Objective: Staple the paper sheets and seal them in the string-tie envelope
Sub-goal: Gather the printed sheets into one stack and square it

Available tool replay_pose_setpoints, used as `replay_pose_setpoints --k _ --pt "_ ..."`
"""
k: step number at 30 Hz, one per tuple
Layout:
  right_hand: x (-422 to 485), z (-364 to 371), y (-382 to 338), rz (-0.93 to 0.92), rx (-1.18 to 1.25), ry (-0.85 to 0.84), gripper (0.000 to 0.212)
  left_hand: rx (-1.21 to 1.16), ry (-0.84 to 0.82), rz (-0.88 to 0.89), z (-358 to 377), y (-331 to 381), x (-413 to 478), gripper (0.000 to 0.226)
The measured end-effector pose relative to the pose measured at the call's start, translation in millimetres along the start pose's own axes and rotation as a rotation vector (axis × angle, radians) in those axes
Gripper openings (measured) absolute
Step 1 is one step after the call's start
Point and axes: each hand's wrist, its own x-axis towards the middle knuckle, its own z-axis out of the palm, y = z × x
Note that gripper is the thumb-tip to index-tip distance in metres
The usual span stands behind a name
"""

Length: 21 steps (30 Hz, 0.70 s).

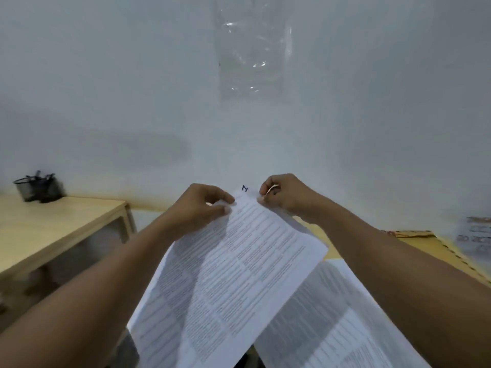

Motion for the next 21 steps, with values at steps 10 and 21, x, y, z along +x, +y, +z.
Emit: replay_pose_setpoints --k 10,21 --pt "-4.4 129.1 109.2 0.157 -0.503 -0.06 0.026 -0.095 -0.044 -0.244 12.5 -134.4 -84.7 0.015" --pt "-4.1 150.3 127.8 0.197 -0.599 -0.02 0.044 -0.144 -0.073 -0.307 24.0 -151.2 -66.7 0.017"
